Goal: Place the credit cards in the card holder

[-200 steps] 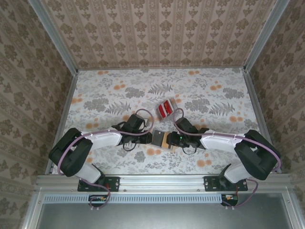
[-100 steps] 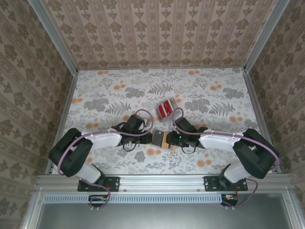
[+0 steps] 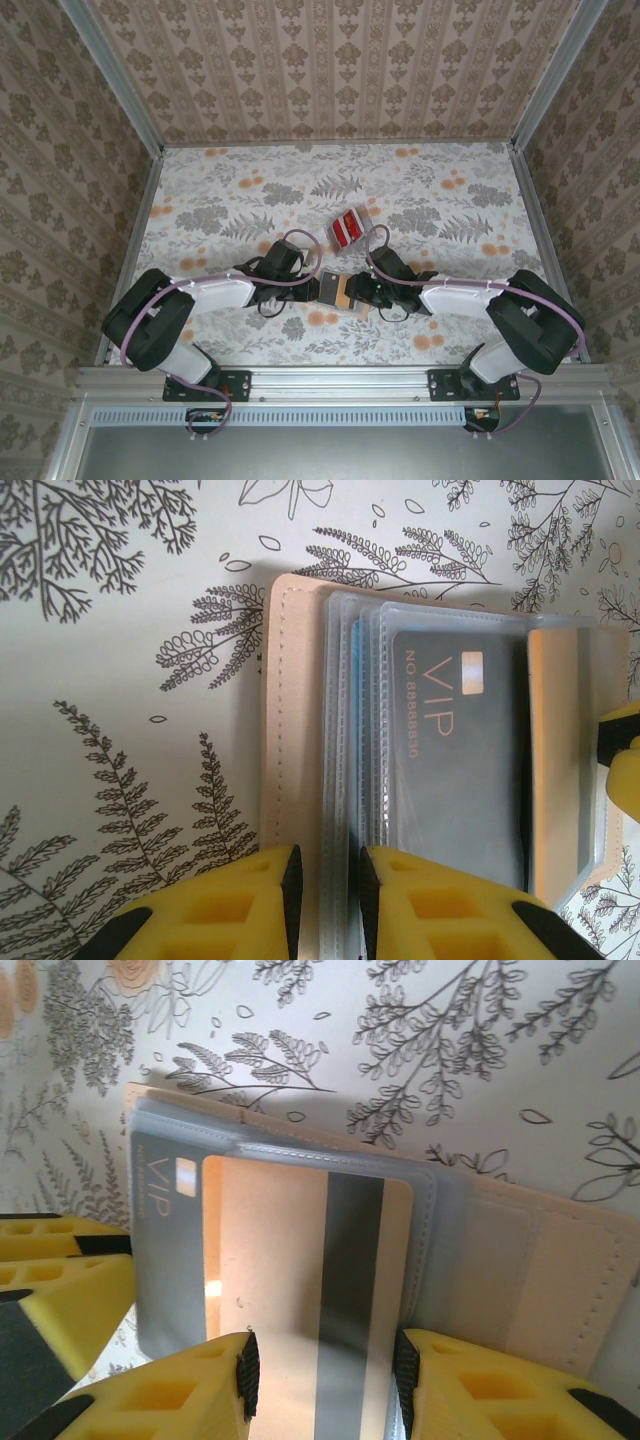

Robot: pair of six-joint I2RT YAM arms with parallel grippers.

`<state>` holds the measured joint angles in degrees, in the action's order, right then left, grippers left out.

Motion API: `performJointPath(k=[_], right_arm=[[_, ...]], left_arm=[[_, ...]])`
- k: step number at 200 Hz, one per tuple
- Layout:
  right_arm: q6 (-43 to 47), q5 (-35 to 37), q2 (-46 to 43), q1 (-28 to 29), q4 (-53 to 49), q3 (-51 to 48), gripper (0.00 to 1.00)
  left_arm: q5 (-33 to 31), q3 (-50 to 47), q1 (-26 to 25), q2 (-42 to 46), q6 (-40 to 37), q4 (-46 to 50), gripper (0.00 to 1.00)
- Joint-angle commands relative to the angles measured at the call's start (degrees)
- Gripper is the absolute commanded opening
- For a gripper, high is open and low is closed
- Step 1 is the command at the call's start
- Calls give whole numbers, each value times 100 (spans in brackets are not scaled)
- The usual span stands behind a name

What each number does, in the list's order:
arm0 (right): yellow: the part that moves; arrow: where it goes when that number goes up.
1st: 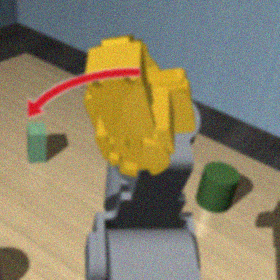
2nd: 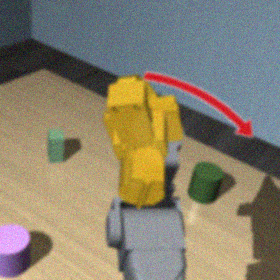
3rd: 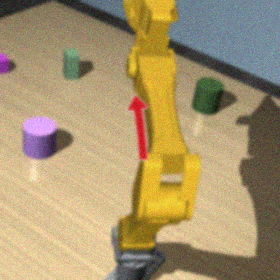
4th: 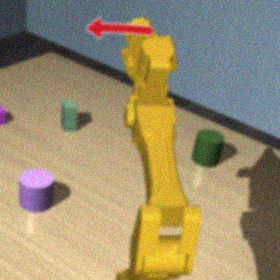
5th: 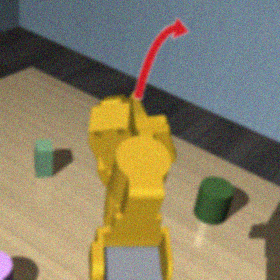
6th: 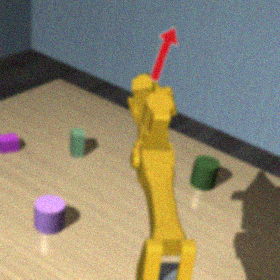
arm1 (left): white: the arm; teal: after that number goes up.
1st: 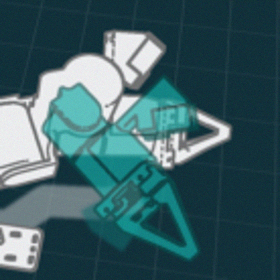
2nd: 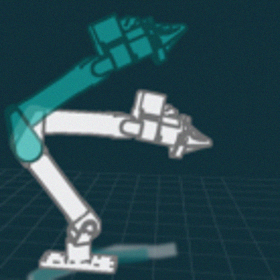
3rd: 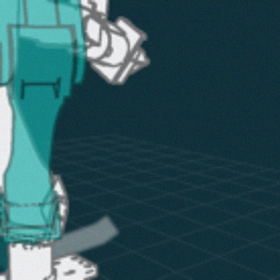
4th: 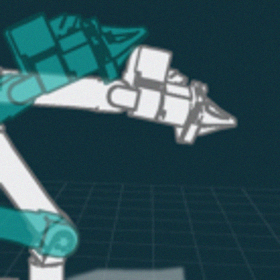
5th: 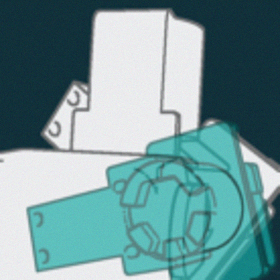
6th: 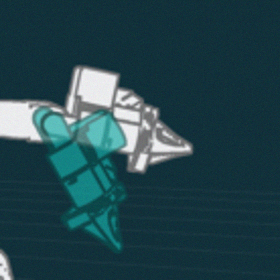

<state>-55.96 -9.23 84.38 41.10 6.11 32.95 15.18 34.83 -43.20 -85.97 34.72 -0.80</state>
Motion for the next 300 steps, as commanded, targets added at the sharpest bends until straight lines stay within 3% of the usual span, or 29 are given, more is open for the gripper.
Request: performJointPath(k=[1,59,143,261,300], right_arm=[[-93,-211,-320,-10,230,-78,44],[10,-135,-789,-6,-163,5,44],[-35,-612,-510,4,516,278,44],[-85,-1018,771,72,1230,739,45],[324,-795,357,27,352,976,45]], left_arm=[[18,-106,-39,-11,72,101,25],[47,-57,-45,-59,74,80,25],[75,22,-43,-73,70,80,25],[-191,9,-31,181,37,302,25],[-329,-93,235,661,-48,562,26]])
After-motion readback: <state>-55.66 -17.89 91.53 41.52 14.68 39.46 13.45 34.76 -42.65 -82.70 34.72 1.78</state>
